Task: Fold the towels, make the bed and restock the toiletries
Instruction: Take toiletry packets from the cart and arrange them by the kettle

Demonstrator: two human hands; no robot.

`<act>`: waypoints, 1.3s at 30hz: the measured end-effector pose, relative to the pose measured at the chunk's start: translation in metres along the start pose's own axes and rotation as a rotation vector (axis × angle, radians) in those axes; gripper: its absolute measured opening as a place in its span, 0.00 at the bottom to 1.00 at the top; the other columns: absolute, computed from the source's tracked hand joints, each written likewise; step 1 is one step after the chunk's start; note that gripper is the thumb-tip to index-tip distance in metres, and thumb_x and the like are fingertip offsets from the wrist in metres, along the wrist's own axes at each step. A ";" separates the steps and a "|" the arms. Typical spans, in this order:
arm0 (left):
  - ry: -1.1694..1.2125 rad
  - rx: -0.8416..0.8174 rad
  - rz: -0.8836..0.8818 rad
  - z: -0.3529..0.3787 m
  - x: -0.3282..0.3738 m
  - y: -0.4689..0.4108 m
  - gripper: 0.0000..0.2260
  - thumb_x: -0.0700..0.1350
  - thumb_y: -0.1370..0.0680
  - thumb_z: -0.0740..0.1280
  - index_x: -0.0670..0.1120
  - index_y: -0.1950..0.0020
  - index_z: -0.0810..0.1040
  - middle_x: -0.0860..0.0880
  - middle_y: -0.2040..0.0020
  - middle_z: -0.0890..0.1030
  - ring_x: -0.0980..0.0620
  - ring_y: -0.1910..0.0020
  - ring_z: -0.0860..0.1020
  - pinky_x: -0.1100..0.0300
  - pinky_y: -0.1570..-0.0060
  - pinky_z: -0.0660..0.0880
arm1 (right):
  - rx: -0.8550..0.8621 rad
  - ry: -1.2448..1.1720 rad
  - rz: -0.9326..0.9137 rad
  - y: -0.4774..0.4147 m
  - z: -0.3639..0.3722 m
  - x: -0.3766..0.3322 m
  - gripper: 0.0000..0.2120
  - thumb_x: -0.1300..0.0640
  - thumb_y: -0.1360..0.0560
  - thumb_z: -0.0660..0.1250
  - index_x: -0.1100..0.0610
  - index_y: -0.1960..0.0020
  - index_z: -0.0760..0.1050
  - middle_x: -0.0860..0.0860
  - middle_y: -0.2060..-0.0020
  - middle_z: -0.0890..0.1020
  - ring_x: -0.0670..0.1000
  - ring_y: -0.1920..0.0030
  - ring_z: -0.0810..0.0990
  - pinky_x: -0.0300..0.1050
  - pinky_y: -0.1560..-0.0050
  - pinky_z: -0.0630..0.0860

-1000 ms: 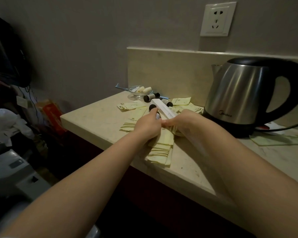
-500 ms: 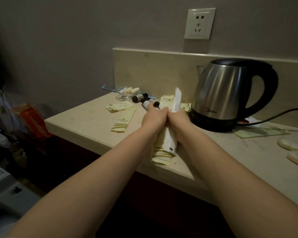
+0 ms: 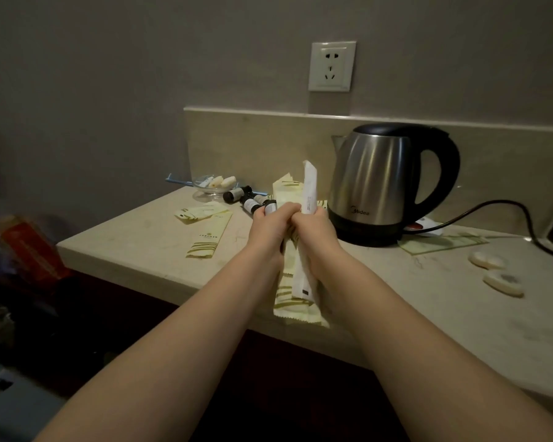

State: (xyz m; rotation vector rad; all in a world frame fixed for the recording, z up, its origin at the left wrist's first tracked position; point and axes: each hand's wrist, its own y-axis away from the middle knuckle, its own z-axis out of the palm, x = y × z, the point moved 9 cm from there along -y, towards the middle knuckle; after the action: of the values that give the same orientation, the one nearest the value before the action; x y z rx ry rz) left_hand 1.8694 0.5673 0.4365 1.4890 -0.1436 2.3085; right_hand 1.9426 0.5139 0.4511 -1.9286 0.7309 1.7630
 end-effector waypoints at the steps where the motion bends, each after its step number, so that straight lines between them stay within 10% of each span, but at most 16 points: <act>1: 0.029 -0.033 0.011 0.004 0.003 0.004 0.28 0.44 0.36 0.73 0.43 0.37 0.72 0.41 0.51 0.82 0.44 0.53 0.83 0.43 0.47 0.78 | 0.013 0.034 -0.061 0.004 -0.004 -0.008 0.23 0.58 0.28 0.62 0.57 0.34 0.65 0.55 0.48 0.78 0.56 0.49 0.79 0.56 0.43 0.76; 8: 0.120 -0.202 0.055 0.021 0.036 0.056 0.18 0.43 0.29 0.71 0.40 0.40 0.78 0.43 0.55 0.82 0.48 0.57 0.82 0.56 0.61 0.79 | -0.041 0.199 -0.387 0.066 -0.017 -0.067 0.21 0.57 0.26 0.63 0.53 0.34 0.67 0.52 0.51 0.78 0.49 0.52 0.78 0.44 0.56 0.77; 14: 0.138 -0.111 0.247 0.004 0.058 0.136 0.15 0.40 0.27 0.69 0.41 0.41 0.77 0.44 0.55 0.83 0.51 0.61 0.83 0.61 0.67 0.78 | -0.080 0.121 -0.522 0.139 -0.021 -0.078 0.33 0.48 0.34 0.59 0.48 0.28 0.61 0.53 0.42 0.77 0.55 0.40 0.76 0.59 0.41 0.75; 19: 0.070 -0.002 0.353 -0.032 0.056 0.216 0.15 0.38 0.27 0.69 0.43 0.41 0.77 0.43 0.51 0.83 0.47 0.53 0.83 0.56 0.57 0.80 | -0.048 0.092 -0.579 0.211 -0.024 -0.062 0.26 0.47 0.23 0.55 0.54 0.26 0.63 0.50 0.35 0.70 0.47 0.36 0.72 0.48 0.36 0.72; 22: 0.041 0.073 0.368 -0.071 0.036 0.274 0.14 0.37 0.26 0.68 0.43 0.41 0.76 0.41 0.49 0.83 0.46 0.53 0.83 0.53 0.56 0.81 | -0.085 0.040 -0.558 0.267 -0.022 -0.030 0.12 0.52 0.19 0.55 0.53 0.38 0.71 0.46 0.46 0.69 0.39 0.52 0.73 0.28 0.54 0.71; 26: -0.021 0.258 0.324 -0.139 -0.007 0.358 0.11 0.37 0.26 0.68 0.45 0.44 0.76 0.41 0.50 0.83 0.44 0.52 0.83 0.47 0.52 0.80 | -0.196 -0.027 -0.415 0.349 -0.011 0.043 0.08 0.50 0.19 0.56 0.43 0.51 0.73 0.45 0.51 0.74 0.43 0.52 0.76 0.45 0.47 0.76; 30: -0.071 0.409 0.191 -0.201 -0.053 0.449 0.10 0.38 0.24 0.66 0.47 0.44 0.76 0.44 0.50 0.84 0.47 0.53 0.83 0.48 0.53 0.81 | -0.324 -0.026 -0.233 0.437 0.005 0.110 0.08 0.49 0.20 0.57 0.42 0.51 0.74 0.47 0.54 0.81 0.46 0.53 0.81 0.53 0.49 0.79; 39: -0.037 0.713 0.180 -0.360 -0.045 0.615 0.12 0.39 0.25 0.68 0.48 0.43 0.76 0.45 0.51 0.84 0.49 0.56 0.84 0.52 0.57 0.81 | -0.614 -0.076 -0.199 0.622 0.114 0.129 0.11 0.53 0.21 0.60 0.42 0.40 0.70 0.43 0.47 0.79 0.40 0.48 0.79 0.36 0.51 0.78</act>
State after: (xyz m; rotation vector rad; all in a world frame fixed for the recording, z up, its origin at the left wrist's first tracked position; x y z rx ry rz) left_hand 1.3479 0.0947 0.3164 1.8957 0.6243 2.6234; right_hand 1.4664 0.0938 0.3349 -2.1882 -0.0545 2.0721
